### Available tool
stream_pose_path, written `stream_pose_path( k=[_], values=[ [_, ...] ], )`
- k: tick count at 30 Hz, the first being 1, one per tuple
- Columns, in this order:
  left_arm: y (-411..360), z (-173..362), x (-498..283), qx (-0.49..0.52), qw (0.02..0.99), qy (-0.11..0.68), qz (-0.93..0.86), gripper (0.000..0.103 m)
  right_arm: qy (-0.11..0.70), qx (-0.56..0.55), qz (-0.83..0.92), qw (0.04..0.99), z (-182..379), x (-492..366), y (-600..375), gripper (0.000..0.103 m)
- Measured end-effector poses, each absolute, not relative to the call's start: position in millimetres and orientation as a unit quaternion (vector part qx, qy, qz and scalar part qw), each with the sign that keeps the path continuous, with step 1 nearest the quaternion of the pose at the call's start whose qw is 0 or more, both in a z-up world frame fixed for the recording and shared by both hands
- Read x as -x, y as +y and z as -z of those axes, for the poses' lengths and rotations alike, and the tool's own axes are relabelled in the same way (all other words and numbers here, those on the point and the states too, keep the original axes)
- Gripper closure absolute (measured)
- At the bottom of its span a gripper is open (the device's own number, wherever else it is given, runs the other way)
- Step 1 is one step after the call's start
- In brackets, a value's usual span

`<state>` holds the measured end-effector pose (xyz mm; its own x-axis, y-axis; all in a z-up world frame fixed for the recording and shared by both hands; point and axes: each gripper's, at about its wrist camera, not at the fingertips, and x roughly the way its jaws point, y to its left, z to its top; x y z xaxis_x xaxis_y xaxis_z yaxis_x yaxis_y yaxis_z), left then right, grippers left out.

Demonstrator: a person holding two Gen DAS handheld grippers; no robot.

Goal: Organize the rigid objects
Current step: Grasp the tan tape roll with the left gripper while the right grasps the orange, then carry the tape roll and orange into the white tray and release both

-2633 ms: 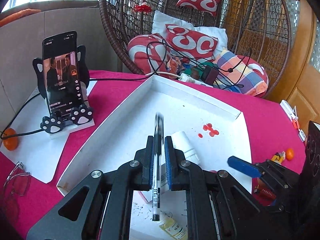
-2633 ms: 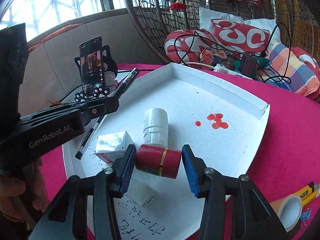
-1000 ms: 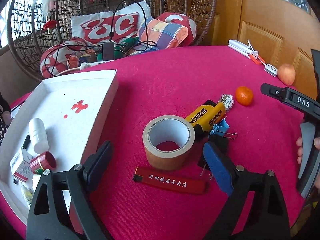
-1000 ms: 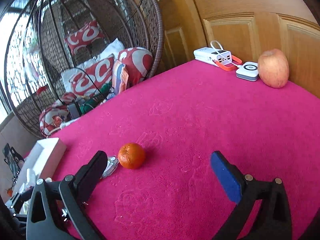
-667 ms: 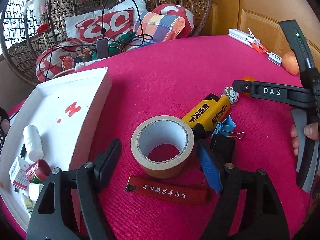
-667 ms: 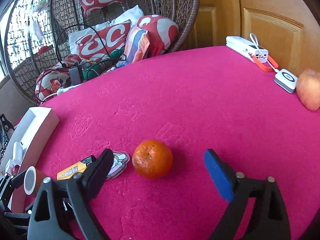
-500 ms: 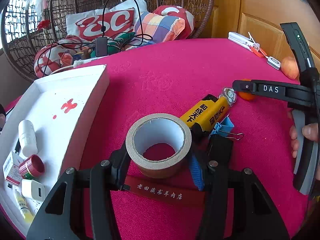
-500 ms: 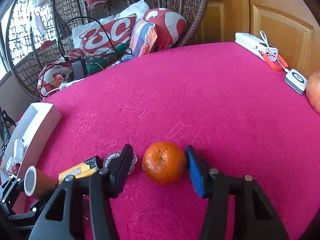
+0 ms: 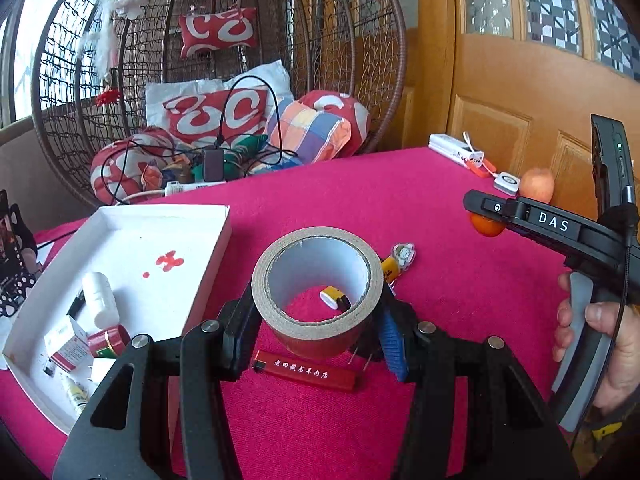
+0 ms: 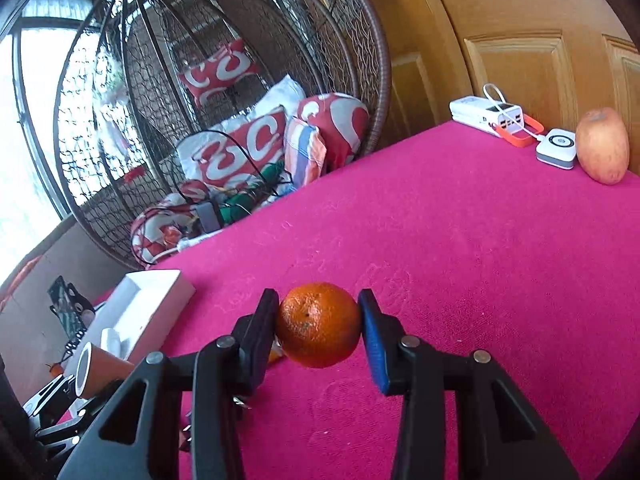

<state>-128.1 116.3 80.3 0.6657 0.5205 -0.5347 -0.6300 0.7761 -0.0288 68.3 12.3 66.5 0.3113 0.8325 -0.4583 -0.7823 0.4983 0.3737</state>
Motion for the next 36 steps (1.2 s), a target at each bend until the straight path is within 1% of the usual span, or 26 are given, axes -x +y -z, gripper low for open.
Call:
stream_pose_path(
  k=[4,8,36],
  values=[
    [108.5,-93.9,139.3,0.110,0.912,0.239,-0.316,0.051,0.280,-0.057,-0.529,0.799,-93.1,-54.1,3.1,0.063],
    [106.3,-101.1,147.3,0.108,0.913,0.228,-0.320,0.051,0.265,-0.057,-0.549,0.791,-105.1,-39.4,2.5,0.063],
    [128.4,-112.6,201.7,0.140,0.907,0.188,-0.350,0.051,0.259,-0.006,-0.595,0.761,-113.7,10.4,34.6,0.063]
  ],
)
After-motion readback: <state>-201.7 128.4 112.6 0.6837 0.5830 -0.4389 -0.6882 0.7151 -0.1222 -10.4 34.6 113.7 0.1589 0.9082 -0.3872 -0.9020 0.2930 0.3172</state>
